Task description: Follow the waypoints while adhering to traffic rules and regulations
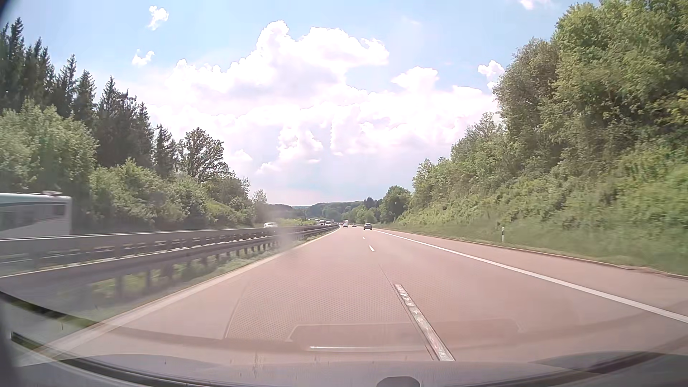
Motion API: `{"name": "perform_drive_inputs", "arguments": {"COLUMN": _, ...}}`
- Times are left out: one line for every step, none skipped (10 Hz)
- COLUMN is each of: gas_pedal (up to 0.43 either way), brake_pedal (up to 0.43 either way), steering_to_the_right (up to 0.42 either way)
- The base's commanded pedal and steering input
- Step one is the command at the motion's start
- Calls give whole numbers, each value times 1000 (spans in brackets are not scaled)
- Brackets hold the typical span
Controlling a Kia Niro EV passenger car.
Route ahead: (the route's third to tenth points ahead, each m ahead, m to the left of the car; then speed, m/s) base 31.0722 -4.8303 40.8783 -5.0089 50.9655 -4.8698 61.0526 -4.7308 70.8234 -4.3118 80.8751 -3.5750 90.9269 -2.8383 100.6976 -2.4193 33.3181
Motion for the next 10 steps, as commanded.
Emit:
{"name": "perform_drive_inputs", "arguments": {"gas_pedal": 209, "brake_pedal": 0, "steering_to_the_right": 0}}
{"name": "perform_drive_inputs", "arguments": {"gas_pedal": 209, "brake_pedal": 0, "steering_to_the_right": 0}}
{"name": "perform_drive_inputs", "arguments": {"gas_pedal": 209, "brake_pedal": 0, "steering_to_the_right": 0}}
{"name": "perform_drive_inputs", "arguments": {"gas_pedal": 209, "brake_pedal": 0, "steering_to_the_right": 0}}
{"name": "perform_drive_inputs", "arguments": {"gas_pedal": 209, "brake_pedal": 0, "steering_to_the_right": 0}}
{"name": "perform_drive_inputs", "arguments": {"gas_pedal": 209, "brake_pedal": 0, "steering_to_the_right": 0}}
{"name": "perform_drive_inputs", "arguments": {"gas_pedal": 209, "brake_pedal": 0, "steering_to_the_right": -1}}
{"name": "perform_drive_inputs", "arguments": {"gas_pedal": 209, "brake_pedal": 0, "steering_to_the_right": 0}}
{"name": "perform_drive_inputs", "arguments": {"gas_pedal": 209, "brake_pedal": 0, "steering_to_the_right": 0}}
{"name": "perform_drive_inputs", "arguments": {"gas_pedal": 209, "brake_pedal": 0, "steering_to_the_right": -1}}
